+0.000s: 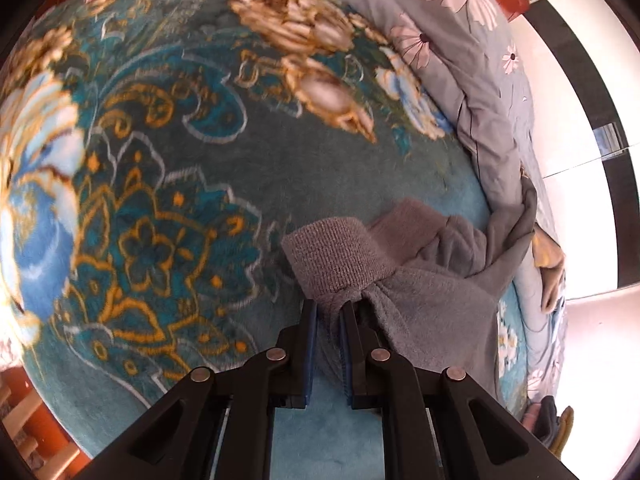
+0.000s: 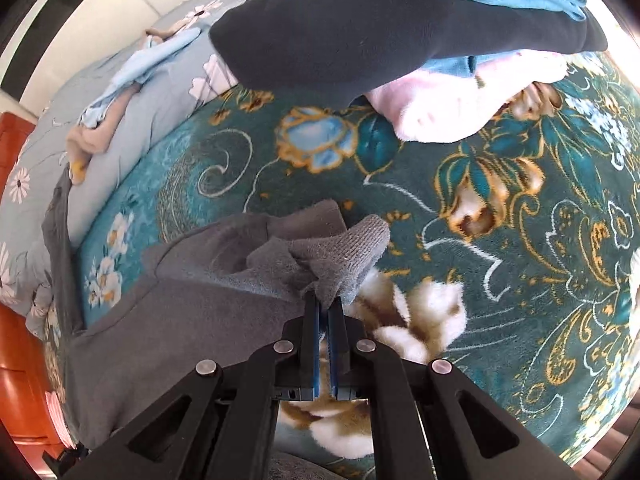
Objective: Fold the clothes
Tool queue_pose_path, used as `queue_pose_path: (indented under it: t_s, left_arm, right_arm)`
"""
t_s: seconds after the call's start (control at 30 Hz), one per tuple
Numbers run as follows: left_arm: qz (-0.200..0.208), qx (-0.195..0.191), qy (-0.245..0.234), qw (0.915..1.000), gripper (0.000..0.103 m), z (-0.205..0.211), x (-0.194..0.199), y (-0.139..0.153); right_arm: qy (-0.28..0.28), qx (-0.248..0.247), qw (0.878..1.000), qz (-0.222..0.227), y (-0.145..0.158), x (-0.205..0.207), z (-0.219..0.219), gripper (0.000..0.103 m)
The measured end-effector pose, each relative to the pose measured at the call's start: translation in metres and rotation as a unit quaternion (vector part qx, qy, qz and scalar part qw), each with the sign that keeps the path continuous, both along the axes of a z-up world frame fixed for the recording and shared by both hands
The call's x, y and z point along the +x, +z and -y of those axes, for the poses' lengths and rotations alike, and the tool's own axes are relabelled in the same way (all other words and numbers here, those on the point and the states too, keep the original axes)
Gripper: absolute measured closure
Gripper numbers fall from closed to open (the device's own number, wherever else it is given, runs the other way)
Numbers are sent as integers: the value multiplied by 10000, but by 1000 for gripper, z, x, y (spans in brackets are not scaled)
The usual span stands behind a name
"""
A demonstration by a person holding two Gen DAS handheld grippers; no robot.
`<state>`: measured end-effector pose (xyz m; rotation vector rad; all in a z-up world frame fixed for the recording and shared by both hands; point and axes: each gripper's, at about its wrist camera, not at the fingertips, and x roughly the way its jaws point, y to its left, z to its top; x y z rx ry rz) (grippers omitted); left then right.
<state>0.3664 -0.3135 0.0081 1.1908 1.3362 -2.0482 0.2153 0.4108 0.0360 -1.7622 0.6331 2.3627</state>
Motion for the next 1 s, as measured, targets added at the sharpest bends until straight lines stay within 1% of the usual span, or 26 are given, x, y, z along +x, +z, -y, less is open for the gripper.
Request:
queue_pose_path:
  t_s: [0.1,0.17,0.2,0.23,0.27,0.3,0.37,0.4,0.43,0.53,0.57,0.63,0.67,0.73,0.8,0.87,0.93,1.0]
  left_arm:
    - [-182,188,-47,9996,90,0,8,0]
    - [-213,139,-62,9997,86,2,14,6]
    - [-213,80,-70,9997,79,4,18,10]
    - [-215,24,-76,9997,69,6,21,14]
    - [-228,-22,-62,9997,65,9,25,18]
    - [-237,-87,-41,9997,61,14,26,23]
    - [-237,-184,-93,9995,59,22,20,29]
    - [-231,-219,-156,9994,58,25,13,31]
    - [-225,-255,-220,9992,56,29,6,33]
    - [-211,-319,-465,9982,53,32,-30,31]
    - [-208,-312,-557,9977,52,33,-45,29]
    - [-179,-265,-786,9964,48,34,-78,21]
    - [-142,-286,-888,9955,47,34,-94,17]
    - [23,-379,-1081,9934,46,33,-127,7]
    - [170,-324,-1183,9923,46,32,-154,-7]
    - [256,-220,-1161,9927,46,33,-164,-18]
    - [256,-103,-1085,9937,45,34,-170,-26]
    - [221,-2,-973,9950,44,34,-168,-30]
  right_arm:
    - [105,24,9999,-19,6,-2,2,100]
    - [177,41,9998,-31,10,-4,4,99]
    - [240,72,9997,-27,14,-4,6,98]
    - [303,102,9995,-22,18,-5,8,95]
    - [366,133,9992,-18,23,-6,10,91]
    - [425,184,9989,-14,26,-6,13,89]
    - [578,459,9973,-3,38,-7,23,83]
    - [725,765,9944,49,46,-9,32,79]
    - [835,972,9917,58,54,-12,39,74]
    - [1155,1579,9806,84,76,-22,62,71]
    - [1171,1648,9793,66,83,-27,67,69]
    - [1308,1459,9805,-137,92,-48,86,66]
    - [1376,1364,9808,-238,97,-58,95,65]
    - [1519,1171,9805,-438,105,-79,115,64]
    - [1864,925,9763,-589,106,-111,157,64]
    - [2270,604,9691,-758,108,-145,210,63]
    - [2736,376,9565,-936,107,-181,270,63]
    - [3169,190,9416,-1119,105,-218,328,63]
